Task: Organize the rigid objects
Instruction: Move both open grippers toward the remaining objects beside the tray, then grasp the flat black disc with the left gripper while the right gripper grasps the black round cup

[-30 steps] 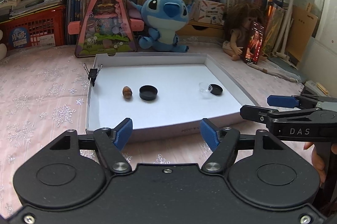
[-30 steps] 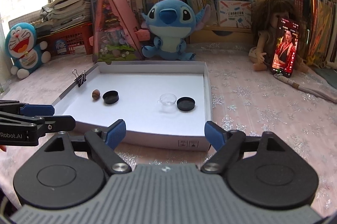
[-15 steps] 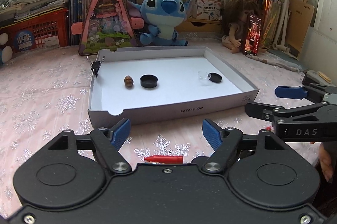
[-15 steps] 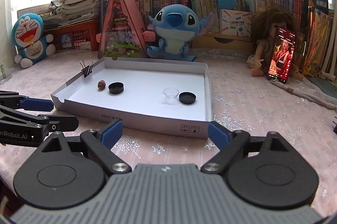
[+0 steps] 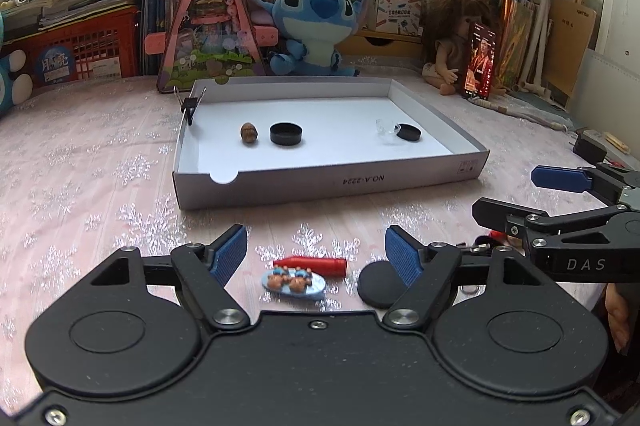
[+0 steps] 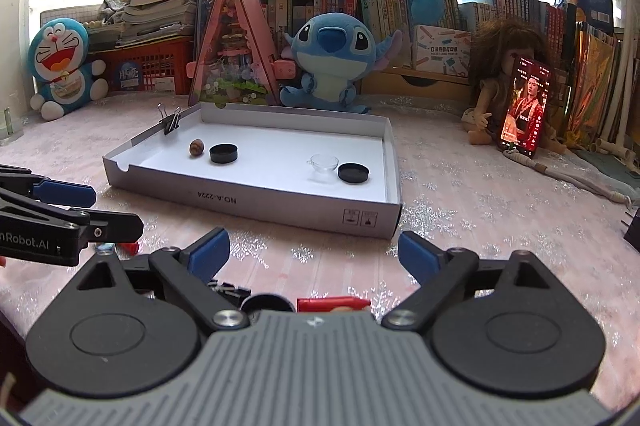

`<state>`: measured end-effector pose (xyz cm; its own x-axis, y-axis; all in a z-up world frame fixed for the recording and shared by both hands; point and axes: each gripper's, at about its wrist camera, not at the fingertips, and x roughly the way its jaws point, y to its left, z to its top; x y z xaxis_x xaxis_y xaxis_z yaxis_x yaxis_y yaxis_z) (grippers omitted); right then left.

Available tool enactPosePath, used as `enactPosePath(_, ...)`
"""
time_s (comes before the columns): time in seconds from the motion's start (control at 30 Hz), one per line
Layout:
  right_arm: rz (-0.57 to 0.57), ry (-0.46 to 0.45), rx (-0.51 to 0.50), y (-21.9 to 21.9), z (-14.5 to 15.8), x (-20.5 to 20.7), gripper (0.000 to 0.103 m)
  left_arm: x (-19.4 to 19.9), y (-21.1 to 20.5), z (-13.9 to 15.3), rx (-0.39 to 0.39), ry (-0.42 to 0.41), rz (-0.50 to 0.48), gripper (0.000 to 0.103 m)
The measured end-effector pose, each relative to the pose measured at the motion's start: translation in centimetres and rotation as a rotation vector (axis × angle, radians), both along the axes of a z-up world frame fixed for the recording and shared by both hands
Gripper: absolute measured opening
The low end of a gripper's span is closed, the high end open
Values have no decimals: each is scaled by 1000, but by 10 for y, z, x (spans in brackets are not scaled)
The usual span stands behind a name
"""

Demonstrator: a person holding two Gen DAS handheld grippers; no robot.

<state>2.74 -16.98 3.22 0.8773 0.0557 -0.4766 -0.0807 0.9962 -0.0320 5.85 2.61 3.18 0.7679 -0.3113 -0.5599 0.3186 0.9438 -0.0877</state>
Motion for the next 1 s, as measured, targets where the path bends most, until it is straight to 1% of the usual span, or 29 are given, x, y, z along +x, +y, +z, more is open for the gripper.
enactPosePath(0.3,-1,-35,-19,1,-10,-15,100,-8,6,-11,-19,20,2,75)
enactPosePath(0.5,-17,-55,-7,0,-13,-20,101,-11,8,-18,-19,32,12,75)
enactPosePath(0.73,-26,-57,-17,-1,-15,-24,102,-15,8,-20,-19,24,8,74)
enactPosePath(0.83,-26,-52,-21,-2,-18,-24,102,-16,8,-20,-21,22,11,73)
enactPosePath(0.93,-30,-51,-23,-2,-19,-25,102,-18,8,-19,-42,28,11,72)
enactPosePath(1.0,-29,-45,-24,-2,-21,-26,102,-21,7,-17,-59,26,7,68)
